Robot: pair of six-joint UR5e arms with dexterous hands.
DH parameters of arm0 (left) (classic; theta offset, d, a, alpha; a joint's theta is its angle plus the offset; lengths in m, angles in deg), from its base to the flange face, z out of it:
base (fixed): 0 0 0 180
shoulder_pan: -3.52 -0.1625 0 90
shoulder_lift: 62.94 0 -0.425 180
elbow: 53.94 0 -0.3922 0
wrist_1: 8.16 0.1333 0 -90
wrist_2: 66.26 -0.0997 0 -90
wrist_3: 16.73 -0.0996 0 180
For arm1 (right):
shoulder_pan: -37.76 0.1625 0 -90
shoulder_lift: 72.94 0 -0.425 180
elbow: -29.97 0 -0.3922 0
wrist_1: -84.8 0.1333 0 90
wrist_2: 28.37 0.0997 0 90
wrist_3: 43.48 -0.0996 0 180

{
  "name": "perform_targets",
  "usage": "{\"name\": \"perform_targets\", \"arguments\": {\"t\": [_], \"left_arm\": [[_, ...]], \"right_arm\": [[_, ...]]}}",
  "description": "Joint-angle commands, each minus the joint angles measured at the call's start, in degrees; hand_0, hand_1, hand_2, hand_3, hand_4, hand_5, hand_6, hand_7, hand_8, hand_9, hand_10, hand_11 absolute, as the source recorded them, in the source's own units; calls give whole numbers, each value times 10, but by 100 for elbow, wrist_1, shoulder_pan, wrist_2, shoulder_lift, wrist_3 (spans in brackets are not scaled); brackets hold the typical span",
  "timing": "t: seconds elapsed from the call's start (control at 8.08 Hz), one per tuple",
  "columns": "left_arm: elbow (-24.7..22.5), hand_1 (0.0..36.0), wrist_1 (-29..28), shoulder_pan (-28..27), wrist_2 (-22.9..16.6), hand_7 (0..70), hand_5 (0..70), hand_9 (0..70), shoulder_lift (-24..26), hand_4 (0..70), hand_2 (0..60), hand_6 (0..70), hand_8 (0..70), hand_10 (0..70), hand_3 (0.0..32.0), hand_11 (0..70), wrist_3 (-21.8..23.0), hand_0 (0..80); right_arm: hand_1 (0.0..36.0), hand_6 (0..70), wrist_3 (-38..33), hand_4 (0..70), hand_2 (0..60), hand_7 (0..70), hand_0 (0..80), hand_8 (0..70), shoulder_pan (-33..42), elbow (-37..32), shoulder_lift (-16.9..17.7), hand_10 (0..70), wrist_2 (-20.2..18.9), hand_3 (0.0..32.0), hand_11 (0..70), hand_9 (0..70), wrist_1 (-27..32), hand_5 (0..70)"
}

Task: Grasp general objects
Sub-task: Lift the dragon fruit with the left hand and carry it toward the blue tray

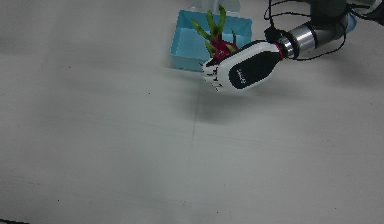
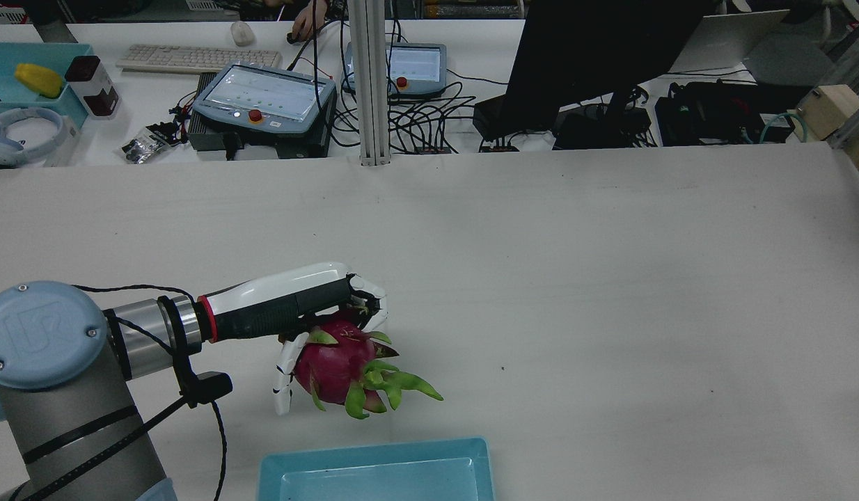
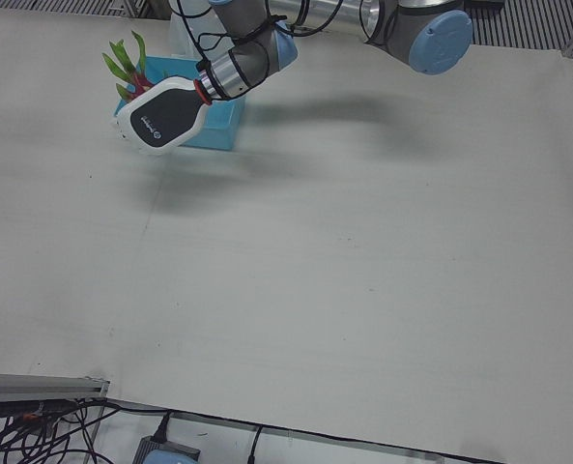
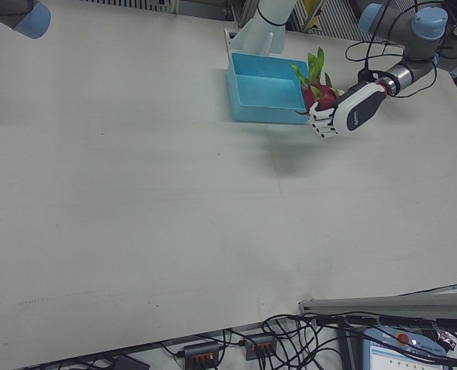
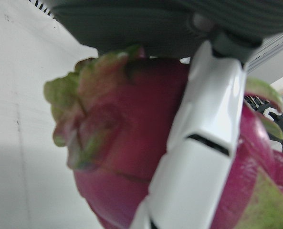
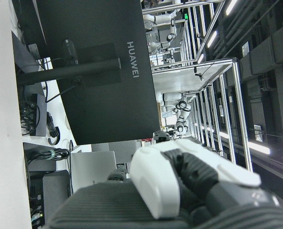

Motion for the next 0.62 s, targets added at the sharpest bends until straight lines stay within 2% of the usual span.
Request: {"name": "perform_targets", "arguments": {"t": [0.0, 0.12, 0.5], "left_arm": [[-226, 360, 200, -713, 14, 700, 700, 700, 188, 423, 600, 700, 700, 700, 0, 700, 152, 800], [-235, 360, 209, -1039, 84, 700, 700, 700, 188, 428, 600, 700, 700, 700, 0, 700, 117, 800], [-515, 360, 243, -1523, 190, 700, 700, 700, 205, 425, 600, 700, 700, 700, 0, 700, 117, 800]], "right_arm": [[0, 0, 0, 0, 0, 0, 0, 0, 0, 0, 0, 0, 0, 0, 0, 0, -2, 0], [0, 0, 0, 0, 0, 0, 0, 0, 0, 0, 0, 0, 0, 0, 0, 0, 6, 0], [0, 0, 0, 0, 0, 0, 0, 0, 0, 0, 0, 0, 0, 0, 0, 0, -2, 0]]}}
